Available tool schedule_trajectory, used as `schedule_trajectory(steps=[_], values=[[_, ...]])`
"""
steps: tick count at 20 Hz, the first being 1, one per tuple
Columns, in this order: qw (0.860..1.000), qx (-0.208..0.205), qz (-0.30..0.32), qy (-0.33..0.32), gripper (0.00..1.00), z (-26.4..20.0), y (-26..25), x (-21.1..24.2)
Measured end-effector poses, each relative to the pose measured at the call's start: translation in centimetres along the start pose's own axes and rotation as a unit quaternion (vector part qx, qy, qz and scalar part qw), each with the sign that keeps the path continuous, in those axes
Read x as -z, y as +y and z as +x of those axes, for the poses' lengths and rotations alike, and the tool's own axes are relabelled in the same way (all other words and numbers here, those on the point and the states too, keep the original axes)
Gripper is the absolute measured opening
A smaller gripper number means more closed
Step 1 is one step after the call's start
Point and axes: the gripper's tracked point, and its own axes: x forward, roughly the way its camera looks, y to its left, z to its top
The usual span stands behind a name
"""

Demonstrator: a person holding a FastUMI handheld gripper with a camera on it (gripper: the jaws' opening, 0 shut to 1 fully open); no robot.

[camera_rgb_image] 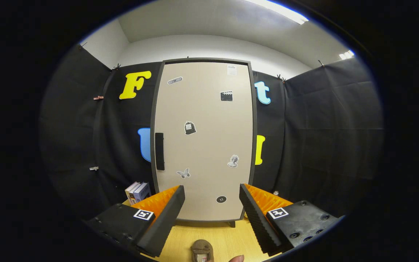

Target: Open the shoe cabinet door, grab the shoes and put them into the shoe cabinet, then close the shoe cabinet door.

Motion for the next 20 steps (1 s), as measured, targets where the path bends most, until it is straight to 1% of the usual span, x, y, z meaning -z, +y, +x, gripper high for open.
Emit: schedule_trajectory(steps=[4, 7, 11, 14, 18, 20], values=[[1.000, -0.010, 0.006, -0.004, 0.98, 1.6, 1.9, -0.9], [0.999, -0.029, 0.010, -0.012, 0.98, 3.5, 5.0, -2.1], [0.998, -0.055, 0.008, -0.018, 0.98, 7.3, 9.8, -3.1], [0.998, -0.052, 0.010, -0.017, 0.97, 10.9, 12.0, -3.0], [0.998, -0.056, 0.009, -0.001, 0.98, 15.4, 14.7, -1.5], [0.999, -0.048, 0.008, 0.000, 0.98, 17.6, 15.4, -0.8]])
